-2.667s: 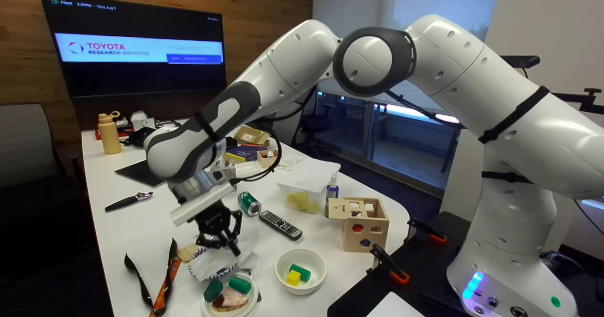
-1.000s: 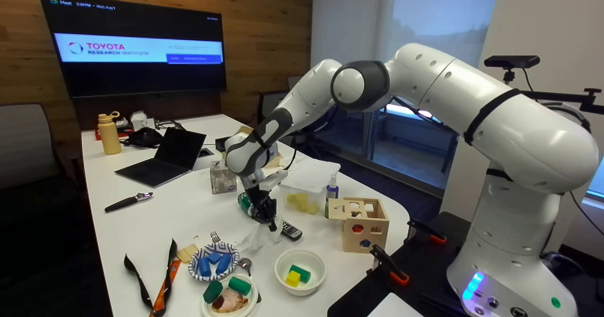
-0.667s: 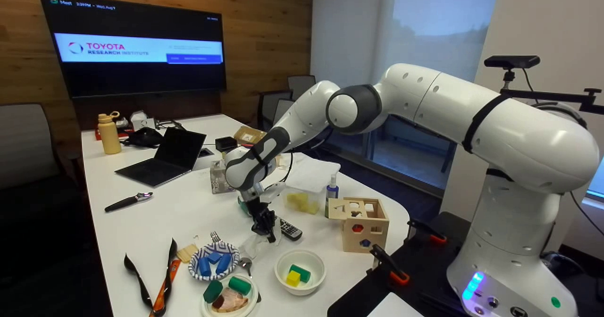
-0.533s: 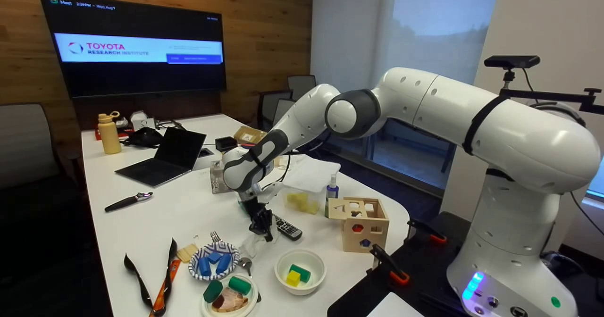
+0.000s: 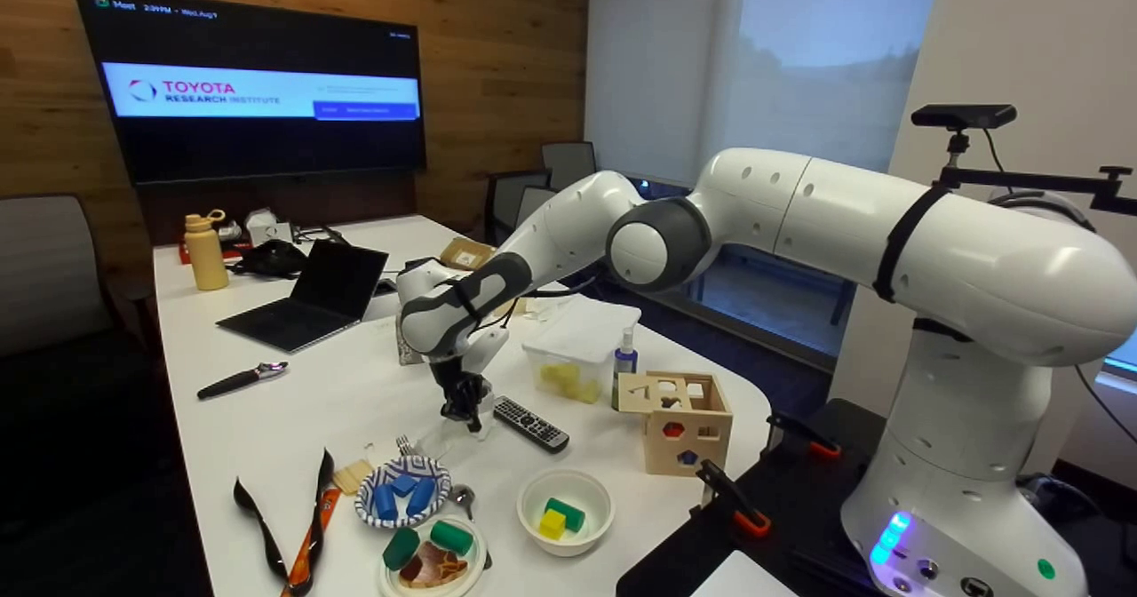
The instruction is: Use the napkin to wipe the table
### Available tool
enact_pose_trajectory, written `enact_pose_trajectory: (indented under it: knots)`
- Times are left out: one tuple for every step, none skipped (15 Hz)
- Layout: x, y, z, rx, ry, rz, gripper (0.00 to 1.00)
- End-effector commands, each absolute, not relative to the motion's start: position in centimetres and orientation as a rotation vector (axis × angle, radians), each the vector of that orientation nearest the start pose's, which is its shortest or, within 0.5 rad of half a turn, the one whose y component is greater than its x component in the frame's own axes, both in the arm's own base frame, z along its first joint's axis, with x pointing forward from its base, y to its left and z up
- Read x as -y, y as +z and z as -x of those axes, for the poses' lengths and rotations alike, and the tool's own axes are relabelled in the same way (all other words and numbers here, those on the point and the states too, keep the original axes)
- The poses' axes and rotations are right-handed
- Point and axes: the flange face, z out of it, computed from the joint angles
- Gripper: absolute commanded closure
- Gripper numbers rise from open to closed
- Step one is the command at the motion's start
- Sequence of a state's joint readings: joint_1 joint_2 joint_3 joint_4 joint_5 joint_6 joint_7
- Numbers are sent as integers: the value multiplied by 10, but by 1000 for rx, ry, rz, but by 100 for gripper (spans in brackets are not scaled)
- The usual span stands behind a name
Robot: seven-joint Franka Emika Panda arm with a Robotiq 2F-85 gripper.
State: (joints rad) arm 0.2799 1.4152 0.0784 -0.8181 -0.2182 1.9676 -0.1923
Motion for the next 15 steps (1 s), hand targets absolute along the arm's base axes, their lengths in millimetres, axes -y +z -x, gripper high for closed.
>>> enact_pose_trajectory:
  knots:
    - [-221,-7,-707,1001,394,3047,100]
    - [-219,-9,-704,1005,412,3027,100]
    - [-218,-11,-701,1003,446,3006,100]
    - [-218,-9,-697,1006,488,2981,100]
    - [-219,-8,-695,1002,525,2959,100]
    - [-220,-3,-691,1011,569,2929,100]
    - [-223,1,-688,1012,605,2912,100]
    - [-226,5,-684,1009,644,2891,100]
    - [-229,11,-680,1008,695,2870,100]
    - [-232,15,-675,1001,749,2851,100]
    - [-234,19,-668,988,812,2822,100]
    - [-234,19,-661,967,886,2792,100]
    - [-233,18,-652,949,972,2747,100]
    - [-231,13,-643,907,1052,2721,100]
    - [-228,9,-636,885,1101,2683,100]
